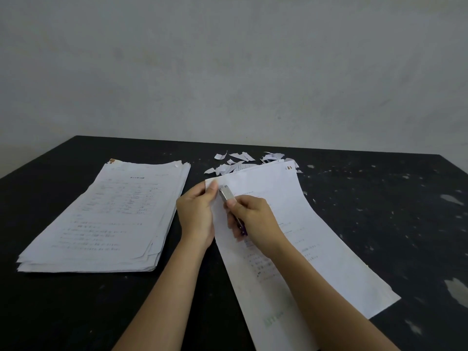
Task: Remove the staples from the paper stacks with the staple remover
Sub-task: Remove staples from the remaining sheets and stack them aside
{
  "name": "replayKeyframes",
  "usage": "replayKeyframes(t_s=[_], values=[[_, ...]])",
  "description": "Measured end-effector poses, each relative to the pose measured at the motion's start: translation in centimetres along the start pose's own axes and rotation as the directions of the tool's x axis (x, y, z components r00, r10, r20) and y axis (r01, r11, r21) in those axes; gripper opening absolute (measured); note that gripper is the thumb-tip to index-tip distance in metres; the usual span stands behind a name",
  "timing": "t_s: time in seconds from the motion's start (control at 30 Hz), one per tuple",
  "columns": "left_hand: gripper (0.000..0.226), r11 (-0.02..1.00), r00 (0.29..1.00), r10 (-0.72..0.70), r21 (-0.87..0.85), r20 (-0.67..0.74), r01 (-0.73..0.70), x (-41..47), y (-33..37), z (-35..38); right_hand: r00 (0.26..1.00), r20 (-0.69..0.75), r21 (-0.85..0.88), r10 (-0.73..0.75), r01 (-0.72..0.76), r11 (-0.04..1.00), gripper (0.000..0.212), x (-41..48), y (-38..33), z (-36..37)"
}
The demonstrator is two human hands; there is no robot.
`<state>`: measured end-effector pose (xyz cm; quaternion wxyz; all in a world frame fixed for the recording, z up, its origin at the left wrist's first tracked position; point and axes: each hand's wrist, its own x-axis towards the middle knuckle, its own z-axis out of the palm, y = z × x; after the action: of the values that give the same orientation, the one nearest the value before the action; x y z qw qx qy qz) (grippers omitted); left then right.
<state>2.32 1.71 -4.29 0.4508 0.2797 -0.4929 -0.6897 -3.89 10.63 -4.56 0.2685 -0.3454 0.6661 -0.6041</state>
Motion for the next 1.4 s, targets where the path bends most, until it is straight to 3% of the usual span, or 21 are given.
replayKeyframes(t_s=[0.57,0.9,1.1,1.27,1.4], values=[[0.035,0.997,0.997,0.073,0.02,0.018,-0.073,-0.1,-0.3,0.1,0.98,-0.182,0.042,-0.079,0.088,0.995,0.031,-0.4,0.6,1.3],[0.037,0.995,0.997,0.08,0.057,-0.016,-0.079,-0.4,-0.2,0.4,0.939,-0.339,0.091,-0.061,0.097,0.991,0.016,-0.2,0.5,1.8],[0.031,0.994,0.994,-0.096,-0.049,0.046,0.098,0.0,0.6,0.1,0.934,-0.339,-0.026,-0.111,0.109,0.994,0.009,0.0,0.4,1.2],[0.016,0.977,0.97,-0.212,0.026,0.122,0.211,-0.2,1.4,0.4,0.94,-0.326,-0.033,-0.096,0.09,0.995,0.018,0.0,0.5,1.0],[0.013,0.969,0.963,-0.246,0.002,0.108,0.247,-0.1,1.8,0.3,0.926,-0.342,-0.16,-0.16,0.111,0.981,0.028,-0.1,0.7,1.0]])
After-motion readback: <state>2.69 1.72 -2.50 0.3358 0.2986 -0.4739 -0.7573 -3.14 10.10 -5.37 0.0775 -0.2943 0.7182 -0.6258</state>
